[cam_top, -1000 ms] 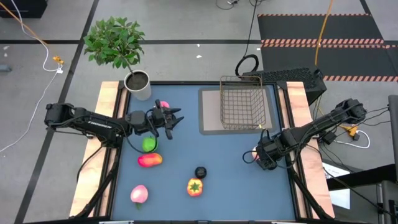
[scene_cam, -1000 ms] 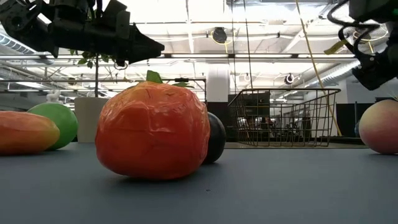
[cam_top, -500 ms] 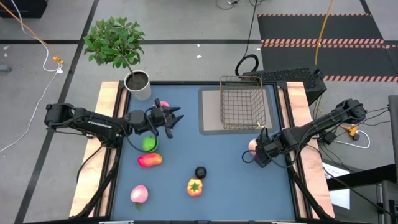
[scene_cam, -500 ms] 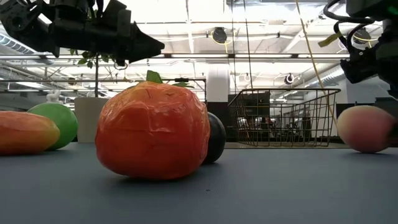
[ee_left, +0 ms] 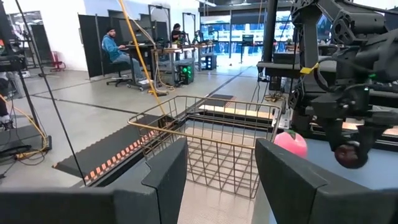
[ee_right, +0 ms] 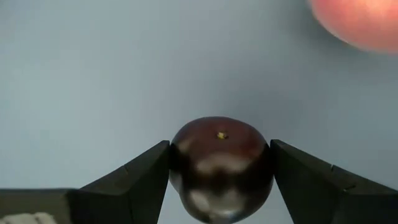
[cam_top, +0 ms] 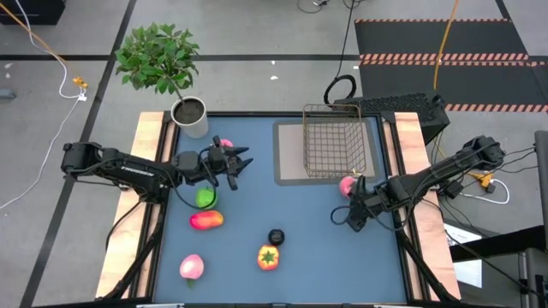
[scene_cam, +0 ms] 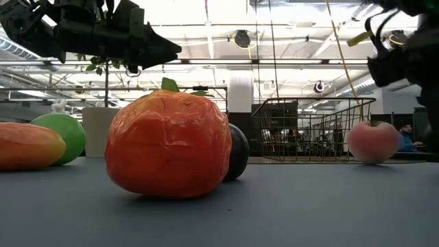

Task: Build produce basket
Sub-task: Put the bottom right black plum into the gold wire basket, then put the middle right pink peach into the gold wire basket

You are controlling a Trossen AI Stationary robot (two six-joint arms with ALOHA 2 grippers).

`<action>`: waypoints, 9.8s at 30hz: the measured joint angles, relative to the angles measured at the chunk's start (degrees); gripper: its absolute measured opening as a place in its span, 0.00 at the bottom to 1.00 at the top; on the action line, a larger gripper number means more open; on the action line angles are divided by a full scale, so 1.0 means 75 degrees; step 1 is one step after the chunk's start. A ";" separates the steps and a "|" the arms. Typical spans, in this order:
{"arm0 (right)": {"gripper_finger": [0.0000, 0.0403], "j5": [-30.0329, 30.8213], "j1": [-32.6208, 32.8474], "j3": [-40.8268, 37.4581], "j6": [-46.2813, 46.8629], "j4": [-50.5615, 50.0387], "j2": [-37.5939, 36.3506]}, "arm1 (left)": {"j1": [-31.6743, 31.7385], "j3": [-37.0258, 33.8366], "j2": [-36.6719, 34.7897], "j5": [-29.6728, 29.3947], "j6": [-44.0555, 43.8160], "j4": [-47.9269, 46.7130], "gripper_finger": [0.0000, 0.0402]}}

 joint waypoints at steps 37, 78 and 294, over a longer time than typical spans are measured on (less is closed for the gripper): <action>0.64 0.0855 -0.1553 0.0000 -0.4182 0.5373 -0.1480 | -0.0018 0.0000 -0.0002 0.0000 -0.0346 -0.0006 0.48; 0.64 -0.0149 -0.3902 0.0813 -0.7710 0.7030 -0.1282 | -0.0003 -0.0003 0.0000 -0.0208 -0.0636 -0.1591 0.48; 0.64 0.3878 -0.5047 0.3389 -0.7915 0.1573 0.1116 | -0.0931 -0.0006 0.0000 -0.0805 -0.1294 -0.1820 0.48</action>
